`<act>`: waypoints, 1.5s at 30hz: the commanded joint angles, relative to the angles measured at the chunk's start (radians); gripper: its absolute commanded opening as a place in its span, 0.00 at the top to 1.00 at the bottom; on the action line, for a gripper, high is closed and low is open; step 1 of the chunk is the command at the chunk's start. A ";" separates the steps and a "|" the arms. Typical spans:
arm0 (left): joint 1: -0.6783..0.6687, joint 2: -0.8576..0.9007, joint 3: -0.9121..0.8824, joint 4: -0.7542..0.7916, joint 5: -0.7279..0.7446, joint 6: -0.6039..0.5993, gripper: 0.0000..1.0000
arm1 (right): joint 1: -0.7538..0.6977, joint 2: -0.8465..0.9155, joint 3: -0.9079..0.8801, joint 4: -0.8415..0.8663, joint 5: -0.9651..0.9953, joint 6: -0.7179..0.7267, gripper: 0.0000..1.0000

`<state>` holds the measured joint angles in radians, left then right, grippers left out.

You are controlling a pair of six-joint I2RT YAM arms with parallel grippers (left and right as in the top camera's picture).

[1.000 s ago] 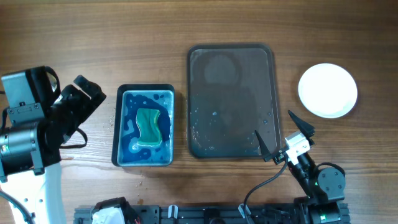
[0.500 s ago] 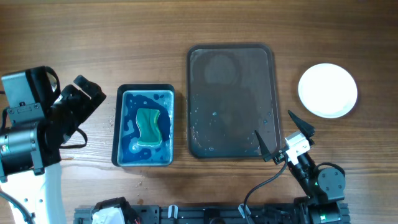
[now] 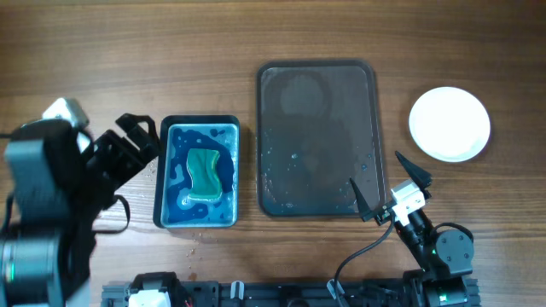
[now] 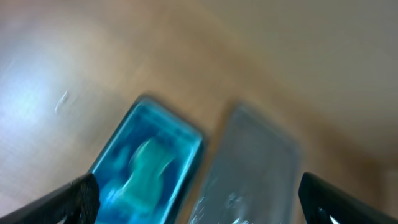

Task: Clean dirty plates on tray and stack at the side

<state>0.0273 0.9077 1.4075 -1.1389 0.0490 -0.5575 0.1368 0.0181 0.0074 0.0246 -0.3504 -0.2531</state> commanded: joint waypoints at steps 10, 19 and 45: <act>-0.054 -0.523 -0.716 0.703 0.093 0.155 0.00 | 0.008 -0.014 -0.002 0.005 0.018 -0.010 0.00; -0.058 -0.899 -1.182 1.048 0.092 0.150 0.00 | 0.008 -0.014 -0.002 0.005 0.018 -0.009 0.00; -0.085 -0.901 -1.401 1.074 0.081 0.147 0.00 | 0.008 -0.013 -0.002 0.005 0.018 -0.009 0.00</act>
<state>-0.0509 0.0139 0.0063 -0.0536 0.1318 -0.4232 0.1368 0.0154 0.0067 0.0242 -0.3416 -0.2535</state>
